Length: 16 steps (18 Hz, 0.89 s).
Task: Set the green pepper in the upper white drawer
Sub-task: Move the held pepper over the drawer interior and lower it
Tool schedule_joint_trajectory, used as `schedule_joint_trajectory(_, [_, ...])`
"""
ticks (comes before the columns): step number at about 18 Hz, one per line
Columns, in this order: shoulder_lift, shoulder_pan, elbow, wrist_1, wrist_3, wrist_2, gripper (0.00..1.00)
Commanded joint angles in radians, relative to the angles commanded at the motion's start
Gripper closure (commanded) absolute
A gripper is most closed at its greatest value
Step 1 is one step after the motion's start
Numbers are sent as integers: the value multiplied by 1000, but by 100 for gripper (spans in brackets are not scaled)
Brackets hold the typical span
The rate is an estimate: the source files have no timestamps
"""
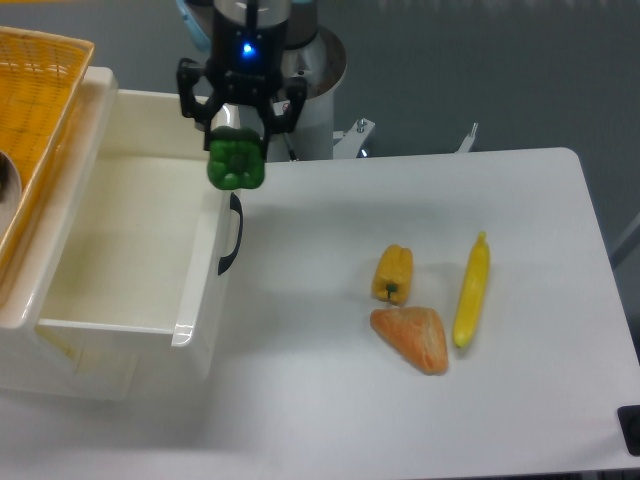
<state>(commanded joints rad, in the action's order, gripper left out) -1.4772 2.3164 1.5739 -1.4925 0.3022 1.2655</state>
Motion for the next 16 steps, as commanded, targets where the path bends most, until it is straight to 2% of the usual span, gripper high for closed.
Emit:
schedule_joint_trajectory(6, [-14, -40, 15, -18, -3, -3, 61])
schedule_joint_trajectory(16, [-35, -87, 26, -12, -2, -24, 59])
